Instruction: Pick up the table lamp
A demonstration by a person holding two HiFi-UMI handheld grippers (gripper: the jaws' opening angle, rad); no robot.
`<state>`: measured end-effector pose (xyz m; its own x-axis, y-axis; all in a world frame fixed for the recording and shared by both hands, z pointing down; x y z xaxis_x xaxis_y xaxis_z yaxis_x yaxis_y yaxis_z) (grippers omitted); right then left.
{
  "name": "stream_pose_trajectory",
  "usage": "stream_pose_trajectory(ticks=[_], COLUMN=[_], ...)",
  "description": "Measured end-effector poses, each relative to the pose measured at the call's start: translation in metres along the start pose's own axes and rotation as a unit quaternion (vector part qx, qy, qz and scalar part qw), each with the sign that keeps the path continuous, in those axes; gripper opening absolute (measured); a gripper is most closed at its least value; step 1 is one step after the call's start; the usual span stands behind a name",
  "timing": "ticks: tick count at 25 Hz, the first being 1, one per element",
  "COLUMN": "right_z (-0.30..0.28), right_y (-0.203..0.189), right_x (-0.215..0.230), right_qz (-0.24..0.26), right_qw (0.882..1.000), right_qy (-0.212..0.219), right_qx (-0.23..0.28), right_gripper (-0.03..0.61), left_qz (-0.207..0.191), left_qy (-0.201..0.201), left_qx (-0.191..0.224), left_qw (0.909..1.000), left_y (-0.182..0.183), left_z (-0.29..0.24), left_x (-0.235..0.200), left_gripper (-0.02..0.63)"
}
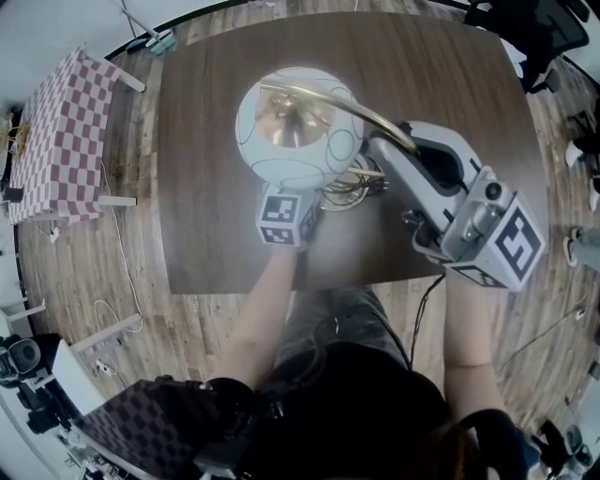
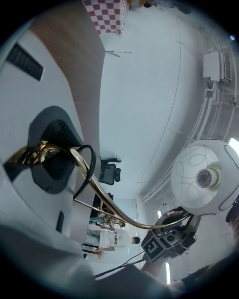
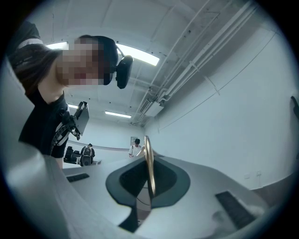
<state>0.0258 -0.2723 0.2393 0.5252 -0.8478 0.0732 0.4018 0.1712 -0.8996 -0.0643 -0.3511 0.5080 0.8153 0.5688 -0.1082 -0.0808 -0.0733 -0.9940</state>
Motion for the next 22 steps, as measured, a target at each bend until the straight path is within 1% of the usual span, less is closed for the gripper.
stream_pose_trajectory(ticks=[11, 22], right_z=[-0.009, -0.013], right_y=[0.016, 0.045], right_x=[-0.012, -0.015], right_qz=[-0.003, 0.000], right_qw=[1.000, 1.000], right_qy=[0.016, 0.023], right_qx=[0.008, 0.011], right_gripper=[0.000, 0.000], left_qz=[-0.004, -0.006], left_qy=[0.001, -0.003], left_qx=[0.010, 0.019], left_qw=[0.9999, 0.9998], left_y=[0.021, 0.047], left_z=[0.009, 0.005], left_x=[-0.001, 0.009], left_gripper=[0.029, 0.029])
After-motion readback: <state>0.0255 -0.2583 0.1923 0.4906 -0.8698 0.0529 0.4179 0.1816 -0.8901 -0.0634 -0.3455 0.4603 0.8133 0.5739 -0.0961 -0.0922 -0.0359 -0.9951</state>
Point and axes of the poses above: the fingertips, and each gripper's own axes: z backward along the fingers, x to its right, y out of its top, the point moved 2 cm from there along z, backward along the fingers, and after that the axes turned 13 degrees about x, right-handed, at the moved point
